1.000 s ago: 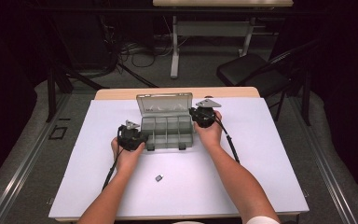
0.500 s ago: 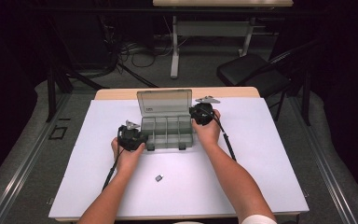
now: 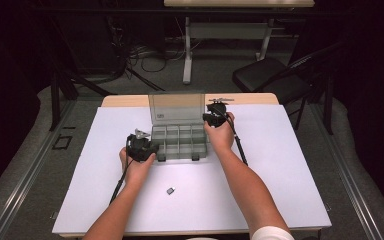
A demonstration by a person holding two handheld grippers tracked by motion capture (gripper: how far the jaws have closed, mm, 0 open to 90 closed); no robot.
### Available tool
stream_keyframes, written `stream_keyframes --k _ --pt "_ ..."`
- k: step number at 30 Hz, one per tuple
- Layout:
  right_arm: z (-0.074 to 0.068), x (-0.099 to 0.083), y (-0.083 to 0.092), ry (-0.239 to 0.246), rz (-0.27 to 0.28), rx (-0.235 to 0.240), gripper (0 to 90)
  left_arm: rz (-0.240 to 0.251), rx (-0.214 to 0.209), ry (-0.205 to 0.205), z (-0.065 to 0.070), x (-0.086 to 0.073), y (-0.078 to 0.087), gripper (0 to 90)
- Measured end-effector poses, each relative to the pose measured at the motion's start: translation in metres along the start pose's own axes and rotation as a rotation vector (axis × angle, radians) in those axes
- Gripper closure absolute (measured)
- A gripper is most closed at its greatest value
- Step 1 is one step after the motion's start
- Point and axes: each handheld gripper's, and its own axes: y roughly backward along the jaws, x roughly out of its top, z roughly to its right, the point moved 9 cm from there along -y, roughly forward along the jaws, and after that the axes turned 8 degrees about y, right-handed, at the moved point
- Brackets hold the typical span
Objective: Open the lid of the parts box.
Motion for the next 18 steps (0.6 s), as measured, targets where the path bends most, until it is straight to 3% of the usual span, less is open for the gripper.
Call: stream_keyframes --k 3,18 --pt "0.001 0.0007 -0.0026 -0.005 -0.021 -0.007 87.9 0.0 0.0 0.0 0.0 0.0 0.0 63.8" --pt "0.0031 0.0012 -0.009 -0.025 -0.007 0.007 88.0 0.0 0.0 0.003 0.0001 -0.0001 0.0 63.8"
